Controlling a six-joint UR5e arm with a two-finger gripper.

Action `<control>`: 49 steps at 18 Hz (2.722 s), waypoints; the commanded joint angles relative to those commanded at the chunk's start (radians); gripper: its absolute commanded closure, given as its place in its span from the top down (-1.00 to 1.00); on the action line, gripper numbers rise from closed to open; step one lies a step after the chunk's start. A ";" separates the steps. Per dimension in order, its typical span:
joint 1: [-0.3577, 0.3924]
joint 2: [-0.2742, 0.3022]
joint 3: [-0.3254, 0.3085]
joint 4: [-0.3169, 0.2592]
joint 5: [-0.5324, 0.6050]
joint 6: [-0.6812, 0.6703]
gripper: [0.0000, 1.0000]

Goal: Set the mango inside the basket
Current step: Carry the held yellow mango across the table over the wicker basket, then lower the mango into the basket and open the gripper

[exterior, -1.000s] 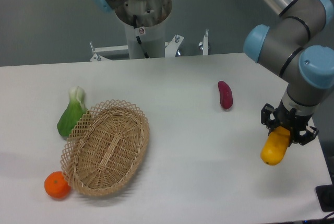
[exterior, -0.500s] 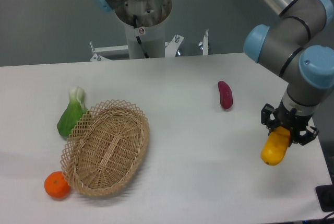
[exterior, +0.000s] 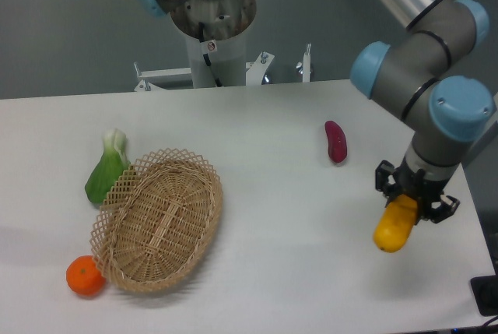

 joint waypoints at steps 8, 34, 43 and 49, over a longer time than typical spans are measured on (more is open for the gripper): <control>-0.135 0.120 -0.178 0.009 -0.002 -0.044 -0.32; -0.492 0.134 -0.368 0.120 -0.002 -0.158 0.19; -0.470 0.132 -0.355 0.146 0.021 -0.153 1.00; -0.310 0.155 -0.329 0.146 0.037 -0.073 1.00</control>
